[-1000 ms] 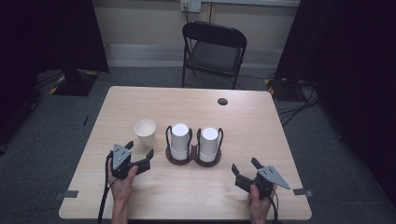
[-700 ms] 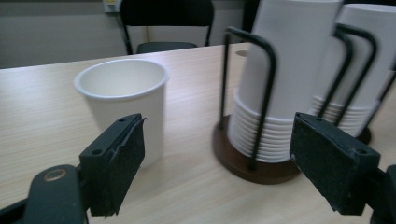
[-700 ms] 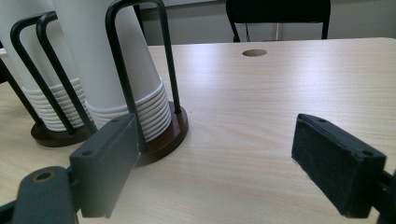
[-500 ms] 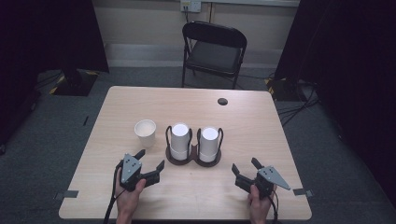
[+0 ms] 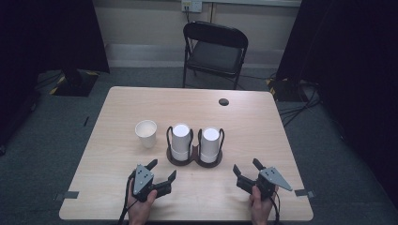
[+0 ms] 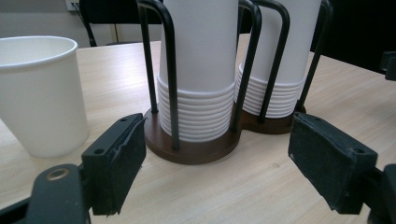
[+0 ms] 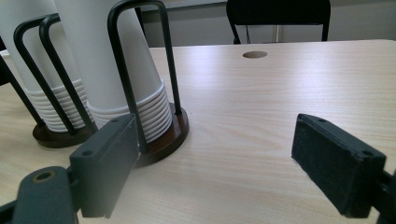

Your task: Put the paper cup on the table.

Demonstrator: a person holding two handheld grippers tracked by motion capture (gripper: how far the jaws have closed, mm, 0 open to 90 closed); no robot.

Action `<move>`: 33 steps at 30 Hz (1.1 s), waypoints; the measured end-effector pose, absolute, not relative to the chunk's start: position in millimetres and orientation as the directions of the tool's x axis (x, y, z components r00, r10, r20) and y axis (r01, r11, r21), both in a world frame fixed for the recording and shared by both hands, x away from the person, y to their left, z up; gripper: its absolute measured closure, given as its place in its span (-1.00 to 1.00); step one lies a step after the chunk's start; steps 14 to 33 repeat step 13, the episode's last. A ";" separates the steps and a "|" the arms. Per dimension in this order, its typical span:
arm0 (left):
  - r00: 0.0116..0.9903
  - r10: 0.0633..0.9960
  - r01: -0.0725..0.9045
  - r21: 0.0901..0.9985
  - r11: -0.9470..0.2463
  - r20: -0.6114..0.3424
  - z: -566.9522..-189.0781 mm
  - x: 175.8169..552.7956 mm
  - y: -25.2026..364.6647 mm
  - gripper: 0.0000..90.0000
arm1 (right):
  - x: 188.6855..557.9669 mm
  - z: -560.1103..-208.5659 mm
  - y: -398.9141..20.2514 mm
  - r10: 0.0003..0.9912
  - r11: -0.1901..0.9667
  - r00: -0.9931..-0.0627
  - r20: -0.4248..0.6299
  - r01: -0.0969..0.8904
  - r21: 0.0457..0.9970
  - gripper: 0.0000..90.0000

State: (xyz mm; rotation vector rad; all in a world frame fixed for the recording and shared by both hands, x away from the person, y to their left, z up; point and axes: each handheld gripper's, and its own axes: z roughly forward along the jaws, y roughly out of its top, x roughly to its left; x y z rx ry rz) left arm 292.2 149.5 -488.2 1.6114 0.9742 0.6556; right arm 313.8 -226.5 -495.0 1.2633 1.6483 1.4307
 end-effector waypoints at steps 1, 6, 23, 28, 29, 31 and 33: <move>0.510 0.856 0.265 0.962 -0.064 -0.084 -490.8 291.4 150.8 -0.58 | 313.9 -495.1 -226.8 0.923 -0.041 -0.360 0.138 0.264 0.964 -0.69; 0.523 0.848 0.272 0.960 -0.066 -0.090 -494.7 289.0 151.9 -0.52 | 314.4 -494.9 -226.9 0.921 -0.043 -0.362 0.142 0.269 0.962 -0.69; 0.492 0.868 0.222 0.973 -0.061 -0.058 -496.2 283.1 151.4 -0.66 | 315.0 -495.0 -226.8 0.927 -0.047 -0.346 0.144 0.274 0.961 -0.69; 0.492 0.868 0.222 0.973 -0.061 -0.058 -496.2 283.1 151.4 -0.66 | 315.0 -495.0 -226.8 0.927 -0.047 -0.346 0.144 0.274 0.961 -0.69; 0.492 0.868 0.222 0.973 -0.061 -0.058 -496.2 283.1 151.4 -0.66 | 315.0 -495.0 -226.8 0.927 -0.047 -0.346 0.144 0.274 0.961 -0.69; 0.492 0.868 0.222 0.973 -0.061 -0.058 -496.2 283.1 151.4 -0.66 | 315.0 -495.0 -226.8 0.927 -0.047 -0.346 0.144 0.274 0.961 -0.69; 0.492 0.868 0.222 0.973 -0.061 -0.058 -496.2 283.1 151.4 -0.66 | 315.0 -495.0 -226.8 0.927 -0.047 -0.346 0.144 0.274 0.961 -0.69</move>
